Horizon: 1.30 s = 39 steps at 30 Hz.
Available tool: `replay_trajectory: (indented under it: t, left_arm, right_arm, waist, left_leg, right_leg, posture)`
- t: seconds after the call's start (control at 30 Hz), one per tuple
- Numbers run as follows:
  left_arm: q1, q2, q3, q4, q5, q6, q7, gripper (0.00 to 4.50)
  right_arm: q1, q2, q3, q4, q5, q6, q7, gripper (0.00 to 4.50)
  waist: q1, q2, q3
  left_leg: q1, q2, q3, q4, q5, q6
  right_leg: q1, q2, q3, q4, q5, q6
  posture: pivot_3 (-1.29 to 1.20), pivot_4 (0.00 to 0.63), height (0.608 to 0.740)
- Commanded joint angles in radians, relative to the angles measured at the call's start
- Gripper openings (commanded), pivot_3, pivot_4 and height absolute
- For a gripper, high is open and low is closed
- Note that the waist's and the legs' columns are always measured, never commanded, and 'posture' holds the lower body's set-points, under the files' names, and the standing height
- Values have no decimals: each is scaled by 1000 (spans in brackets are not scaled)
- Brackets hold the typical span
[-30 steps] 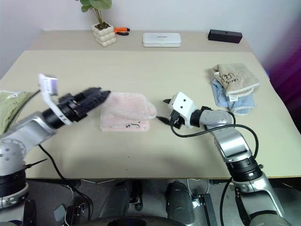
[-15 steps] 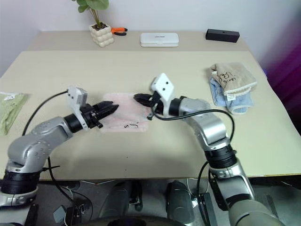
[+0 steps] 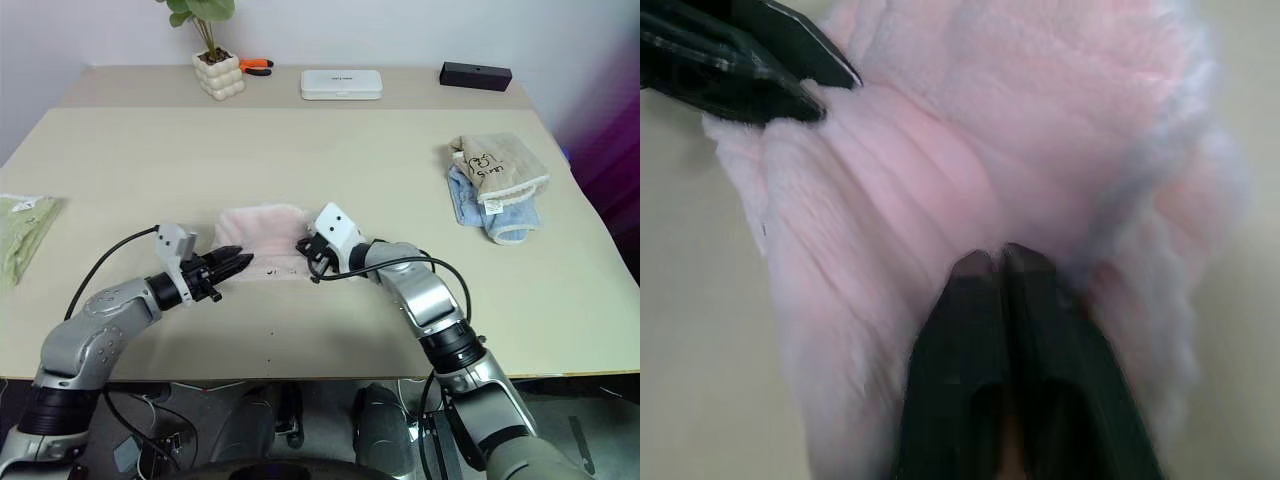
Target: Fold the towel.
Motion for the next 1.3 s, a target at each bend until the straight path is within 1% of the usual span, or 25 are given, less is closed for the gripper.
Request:
replay_trajectory:
  t: [0.03,0.1,0.13,0.17,0.3,0.43,0.6,0.73,0.77,0.8,0.97,1.03,1.07,1.13,1.2,1.3]
  left_arm:
    - [2,5,176,-59,-111,39,66,2965]
    - [27,-3,300,-54,-200,88,143,3992]
    - [38,-6,333,-50,-228,112,169,4482]
    - [49,-9,348,-49,-251,141,193,4500]
    - [86,-5,333,-51,-283,250,250,4500]
    - [67,-76,307,-37,-395,353,314,4500]
    - [-3,-162,213,-19,-416,414,375,4500]
    - [-42,-212,153,-1,-390,430,397,4500]
    - [-51,-223,144,12,-383,429,403,3992]
    - [-58,-229,138,22,-376,427,402,3731]
    - [-66,-239,130,29,-376,418,386,1281]
    - [-64,-239,138,25,-387,416,385,222]
    - [-62,-238,142,20,-392,416,384,38]
    - [-67,-251,186,4,-426,386,384,38]
    - [-81,-266,246,-5,-441,315,376,38]
    - [-147,-249,363,22,-454,217,445,38]
  right_arm:
    - [1,-56,-72,-129,66,-16,72,2310]
    - [10,-121,-104,-203,103,-4,133,3362]
    - [13,-140,-109,-221,110,-1,145,3869]
    - [14,-151,-108,-231,108,-7,147,4430]
    - [13,-172,-102,-247,95,-32,154,4430]
    - [28,-179,-83,-275,96,-64,183,4430]
    - [56,-182,-45,-285,67,-108,194,4430]
    - [59,-175,-34,-289,52,-113,180,4430]
    - [60,-173,-32,-289,49,-114,176,4500]
    - [62,-172,-30,-290,45,-116,171,4500]
    - [75,-175,-22,-294,21,-122,152,4500]
    - [79,-174,-21,-295,16,-123,149,4500]
    - [81,-173,-20,-294,14,-124,147,4500]
    - [82,-172,-18,-288,11,-129,145,4500]
    - [83,-171,-18,-282,7,-133,143,4500]
    - [81,-178,-21,-269,-4,-145,142,4500]
  waist:
    - [0,0,0]
    - [-4,0,0]
    - [-5,0,0]
    - [-5,0,0]
    - [2,0,0]
    - [10,-1,1]
    - [21,-1,0]
    - [27,-1,0]
    - [27,-1,0]
    - [27,-1,0]
    - [26,-1,0]
    - [25,-1,0]
    - [25,-1,0]
    - [24,-1,0]
    - [24,-2,0]
    - [23,-3,1]
  left_leg:
    - [0,0,0,0,0,0]
    - [0,0,0,0,0,0]
    - [1,1,0,0,0,0]
    - [1,1,0,0,0,0]
    - [2,1,0,0,0,0]
    - [1,0,0,0,-1,1]
    - [2,-1,-1,0,-1,1]
    - [2,-1,-1,1,-1,1]
    - [2,-1,-1,1,-1,1]
    - [2,-2,-1,1,-1,1]
    - [2,-1,-1,1,-1,1]
    - [2,-1,-1,1,-1,1]
    - [2,-1,-1,1,-1,1]
    - [2,-1,-1,1,-1,1]
    - [2,-1,-1,1,-1,1]
    - [2,0,-1,1,0,1]
  right_leg:
    - [0,0,0,0,0,0]
    - [0,0,0,0,0,0]
    - [0,0,0,0,0,0]
    - [1,0,1,0,0,0]
    - [2,0,0,0,0,0]
    - [2,0,0,0,0,0]
    - [3,0,0,-1,0,0]
    - [3,1,0,-1,0,1]
    - [3,1,0,-1,0,1]
    - [3,1,0,-1,0,1]
    - [3,1,0,-1,0,1]
    - [3,1,0,-1,0,1]
    - [3,1,0,-1,0,1]
    - [3,1,0,-1,0,1]
    - [3,0,0,-1,0,1]
    - [3,0,0,-1,0,1]
  posture:
    - [0,150,678]
    - [0,150,678]
    - [0,150,678]
    - [0,150,678]
    - [0,150,678]
    - [0,150,678]
    - [0,150,678]
    - [0,150,678]
    - [0,150,678]
    - [0,150,678]
    - [0,150,678]
    - [0,150,678]
    - [0,150,678]
    - [0,150,678]
    - [0,150,678]
    - [0,150,678]
